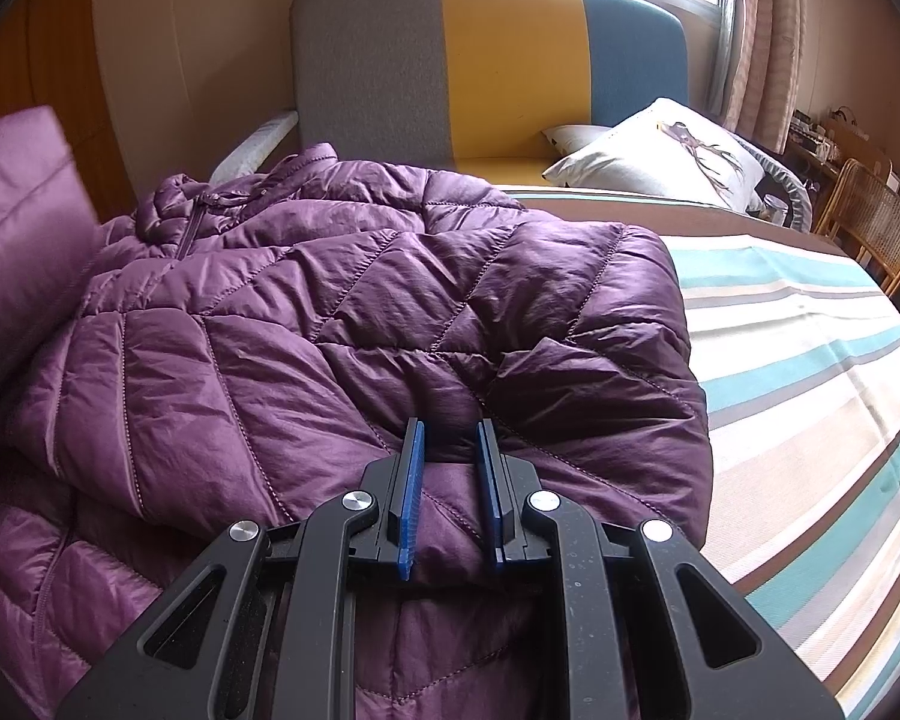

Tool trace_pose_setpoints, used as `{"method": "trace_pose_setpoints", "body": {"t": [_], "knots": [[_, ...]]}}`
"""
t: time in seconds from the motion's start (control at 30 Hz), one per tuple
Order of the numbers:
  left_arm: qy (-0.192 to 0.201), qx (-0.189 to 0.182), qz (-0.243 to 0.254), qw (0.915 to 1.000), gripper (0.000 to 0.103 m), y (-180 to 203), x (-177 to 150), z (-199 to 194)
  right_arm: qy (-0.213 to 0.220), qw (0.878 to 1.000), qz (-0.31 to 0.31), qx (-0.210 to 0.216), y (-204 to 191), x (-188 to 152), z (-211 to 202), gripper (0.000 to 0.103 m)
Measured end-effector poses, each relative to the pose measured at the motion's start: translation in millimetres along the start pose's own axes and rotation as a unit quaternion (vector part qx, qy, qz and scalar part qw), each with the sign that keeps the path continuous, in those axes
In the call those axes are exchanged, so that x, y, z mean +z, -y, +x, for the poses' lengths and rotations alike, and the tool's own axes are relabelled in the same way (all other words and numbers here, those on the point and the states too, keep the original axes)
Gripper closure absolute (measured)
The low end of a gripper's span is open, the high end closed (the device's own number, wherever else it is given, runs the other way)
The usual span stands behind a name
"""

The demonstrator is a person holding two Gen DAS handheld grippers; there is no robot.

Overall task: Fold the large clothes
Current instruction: 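Fold the held sleeve over the jacket body with the left gripper and release while the right gripper holds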

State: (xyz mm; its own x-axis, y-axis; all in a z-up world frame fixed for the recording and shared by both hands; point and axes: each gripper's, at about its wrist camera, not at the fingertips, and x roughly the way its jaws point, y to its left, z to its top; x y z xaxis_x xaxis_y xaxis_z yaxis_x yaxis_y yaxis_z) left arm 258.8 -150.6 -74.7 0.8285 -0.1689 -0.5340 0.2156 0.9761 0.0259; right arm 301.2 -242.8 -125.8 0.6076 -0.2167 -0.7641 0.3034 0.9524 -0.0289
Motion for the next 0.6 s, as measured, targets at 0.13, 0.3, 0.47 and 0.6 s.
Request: {"method": "trace_pose_setpoints", "body": {"t": [0.13,0.3,0.47,0.6], "knots": [[-0.01,-0.018,0.0,0.9998,0.096,15.1,0.1,5.2,0.001,1.0,0.005,0.003,2.1,-1.3,-0.3,0.085],[-0.032,-0.049,0.006,0.9982,0.095,28.0,-2.0,19.6,0.001,1.0,0.013,0.01,2.9,-1.2,1.3,0.085],[-0.057,-0.091,0.016,0.9941,0.062,37.5,-9.2,36.0,0.002,1.0,0.013,0.01,3.9,-1.6,0.8,0.085],[-0.052,-0.116,0.027,0.9915,0.028,41.7,-10.9,29.0,0.001,1.0,0.014,0.011,3.3,-0.8,1.6,0.085]]}}
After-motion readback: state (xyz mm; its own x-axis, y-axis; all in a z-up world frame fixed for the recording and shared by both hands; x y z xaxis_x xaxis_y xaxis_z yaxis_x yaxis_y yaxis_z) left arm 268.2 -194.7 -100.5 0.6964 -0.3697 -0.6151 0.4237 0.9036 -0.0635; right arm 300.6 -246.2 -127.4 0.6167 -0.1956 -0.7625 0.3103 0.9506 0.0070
